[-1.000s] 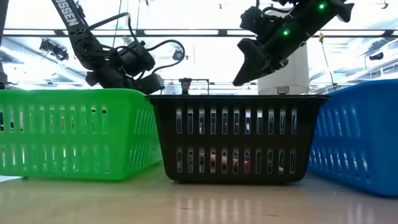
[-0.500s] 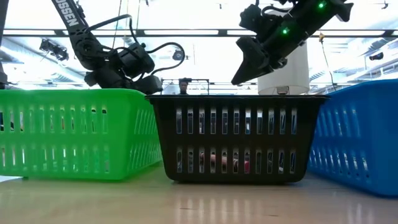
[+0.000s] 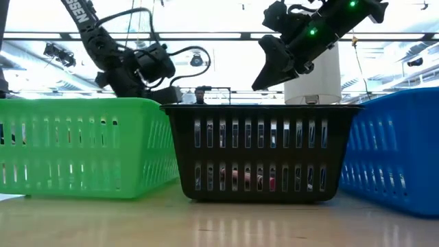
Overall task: Sort crayons
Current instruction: Put the white crayon into the green bin
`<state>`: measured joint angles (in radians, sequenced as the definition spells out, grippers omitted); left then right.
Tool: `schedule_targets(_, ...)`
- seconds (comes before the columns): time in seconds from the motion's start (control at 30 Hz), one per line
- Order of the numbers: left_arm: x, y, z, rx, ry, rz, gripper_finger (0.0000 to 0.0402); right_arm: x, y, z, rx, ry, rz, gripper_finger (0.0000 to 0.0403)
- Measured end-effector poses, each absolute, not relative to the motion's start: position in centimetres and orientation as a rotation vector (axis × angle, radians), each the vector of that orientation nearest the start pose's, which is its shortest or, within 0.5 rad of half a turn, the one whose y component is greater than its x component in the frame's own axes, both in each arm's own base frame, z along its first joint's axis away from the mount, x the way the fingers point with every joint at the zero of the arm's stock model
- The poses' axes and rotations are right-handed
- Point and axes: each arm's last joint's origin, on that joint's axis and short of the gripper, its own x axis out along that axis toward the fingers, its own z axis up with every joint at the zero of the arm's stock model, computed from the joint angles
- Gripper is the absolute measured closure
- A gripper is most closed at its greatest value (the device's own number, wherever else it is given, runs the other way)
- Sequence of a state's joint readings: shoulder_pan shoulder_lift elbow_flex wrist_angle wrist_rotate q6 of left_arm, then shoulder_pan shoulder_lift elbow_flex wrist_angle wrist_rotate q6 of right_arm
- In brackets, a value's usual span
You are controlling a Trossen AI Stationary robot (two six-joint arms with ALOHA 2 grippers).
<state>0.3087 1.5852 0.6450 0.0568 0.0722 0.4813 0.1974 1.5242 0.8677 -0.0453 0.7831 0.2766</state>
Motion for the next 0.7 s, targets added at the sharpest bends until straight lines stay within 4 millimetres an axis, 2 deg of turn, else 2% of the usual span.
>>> schedule_targets(0.37, 28.3, 8.3, 15.1, 0.343, 0.998, -0.059, 0.0299, 30.5, 4.0, 20.9, -0.073, 0.538, -0.62, 0.0305)
schedule_targets(0.57, 30.8, 7.7, 13.9, 0.353, 1.171, -0.151, 0.0299, 30.6, 4.1, 21.0, -0.072, 0.527, -0.615, 0.0305)
schedule_targets(0.7, 31.9, 7.7, 13.7, 0.37, 1.2, -0.167, 0.0299, 30.6, 4.1, 21.0, -0.069, 0.53, -0.605, 0.0305)
